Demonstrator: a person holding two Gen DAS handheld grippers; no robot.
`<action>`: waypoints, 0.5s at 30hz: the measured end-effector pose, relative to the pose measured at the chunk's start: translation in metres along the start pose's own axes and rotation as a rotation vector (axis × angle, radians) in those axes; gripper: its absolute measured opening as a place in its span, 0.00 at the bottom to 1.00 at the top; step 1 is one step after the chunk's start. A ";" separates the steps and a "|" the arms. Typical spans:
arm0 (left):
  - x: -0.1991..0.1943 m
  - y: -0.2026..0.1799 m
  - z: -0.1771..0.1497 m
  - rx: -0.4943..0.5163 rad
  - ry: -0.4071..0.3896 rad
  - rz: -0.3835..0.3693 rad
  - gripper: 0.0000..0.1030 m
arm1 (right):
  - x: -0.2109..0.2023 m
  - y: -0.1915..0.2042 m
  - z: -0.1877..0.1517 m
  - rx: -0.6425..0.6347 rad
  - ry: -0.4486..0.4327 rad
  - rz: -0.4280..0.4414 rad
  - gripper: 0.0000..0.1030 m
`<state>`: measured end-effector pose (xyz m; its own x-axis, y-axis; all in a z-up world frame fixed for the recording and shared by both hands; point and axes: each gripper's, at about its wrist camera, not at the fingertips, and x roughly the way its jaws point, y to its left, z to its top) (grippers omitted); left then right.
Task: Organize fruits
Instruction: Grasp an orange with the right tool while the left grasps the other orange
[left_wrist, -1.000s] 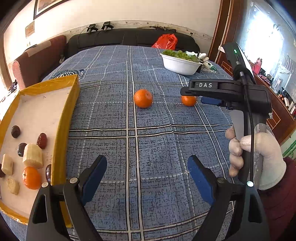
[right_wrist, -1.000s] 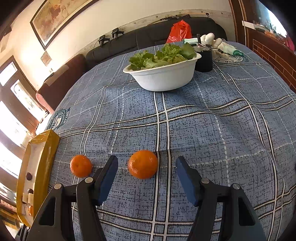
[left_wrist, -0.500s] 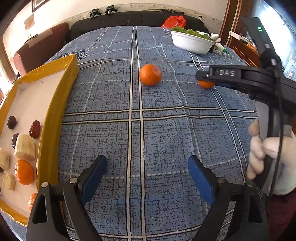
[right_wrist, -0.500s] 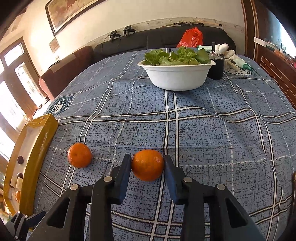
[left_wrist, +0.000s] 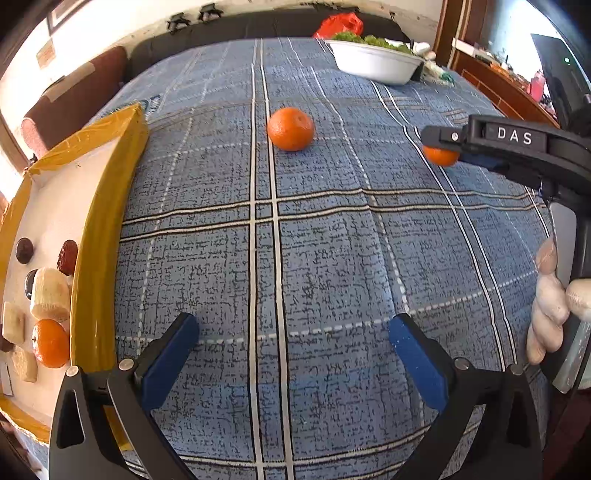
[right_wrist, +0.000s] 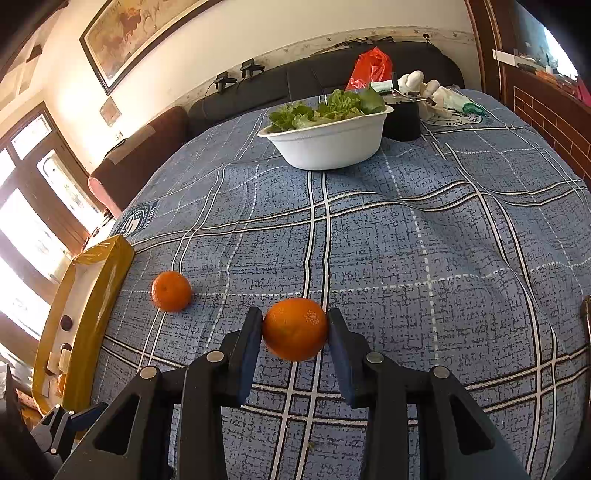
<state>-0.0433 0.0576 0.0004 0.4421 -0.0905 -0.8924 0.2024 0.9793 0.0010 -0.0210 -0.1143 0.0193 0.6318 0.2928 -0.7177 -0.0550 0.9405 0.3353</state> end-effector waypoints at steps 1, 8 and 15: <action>0.001 0.000 0.003 -0.005 0.016 -0.001 1.00 | -0.001 0.000 0.000 0.000 -0.002 0.001 0.38; -0.001 0.025 0.060 -0.141 -0.098 -0.089 1.00 | -0.003 -0.001 0.001 0.011 -0.013 0.012 0.38; 0.026 0.027 0.105 -0.131 -0.125 -0.058 0.66 | 0.000 0.001 0.001 0.007 0.000 0.032 0.38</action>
<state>0.0656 0.0623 0.0251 0.5394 -0.1612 -0.8265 0.1184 0.9863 -0.1151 -0.0201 -0.1138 0.0202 0.6297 0.3231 -0.7065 -0.0701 0.9294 0.3625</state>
